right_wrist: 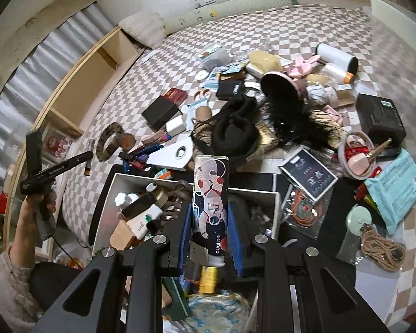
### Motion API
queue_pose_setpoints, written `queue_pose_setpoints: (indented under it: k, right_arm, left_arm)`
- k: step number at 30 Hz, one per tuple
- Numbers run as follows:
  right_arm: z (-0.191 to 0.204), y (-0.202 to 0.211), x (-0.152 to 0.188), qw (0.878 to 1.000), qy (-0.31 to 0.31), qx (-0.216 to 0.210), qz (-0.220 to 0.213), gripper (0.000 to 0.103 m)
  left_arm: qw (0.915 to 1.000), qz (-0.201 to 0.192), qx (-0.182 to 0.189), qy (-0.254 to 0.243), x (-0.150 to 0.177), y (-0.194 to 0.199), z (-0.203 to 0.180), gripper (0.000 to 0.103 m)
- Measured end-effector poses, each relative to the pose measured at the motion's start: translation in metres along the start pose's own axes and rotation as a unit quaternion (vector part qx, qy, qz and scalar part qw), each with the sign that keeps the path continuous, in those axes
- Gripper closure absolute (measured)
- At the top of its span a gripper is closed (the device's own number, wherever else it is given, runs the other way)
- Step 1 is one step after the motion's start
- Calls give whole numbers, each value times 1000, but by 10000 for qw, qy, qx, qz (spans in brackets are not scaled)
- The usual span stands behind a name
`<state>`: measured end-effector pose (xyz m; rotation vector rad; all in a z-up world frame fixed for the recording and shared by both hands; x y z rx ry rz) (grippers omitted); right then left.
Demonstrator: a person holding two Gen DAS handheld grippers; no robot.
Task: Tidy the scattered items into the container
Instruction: 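Carry the white tube with the left gripper while the right carries the can toward the white box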
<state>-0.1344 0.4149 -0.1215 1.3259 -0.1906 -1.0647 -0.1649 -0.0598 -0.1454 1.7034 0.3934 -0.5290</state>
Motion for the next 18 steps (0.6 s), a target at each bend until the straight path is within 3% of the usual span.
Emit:
queue_pose_setpoints:
  k: [10,18]
  right_arm:
    - [51,-10,13,9985,375,-352,174,77]
    - [71,-27,25,9963,677,-305,422,77]
  left_arm:
    - [9977,-103,468,-489,-1,21,-65,84]
    - [9948,-89,641,-788,9,33,-103,84]
Point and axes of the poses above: each gripper's, at about its wrist camera, not at the fingertips, and y roughly against the way its jaws point, z to its left, x to its underside, the point moved 10 cm from there along -y, roughly the way its jaws point, and after that the axes turned 6 degrees about -y, right-handed, at the moved point
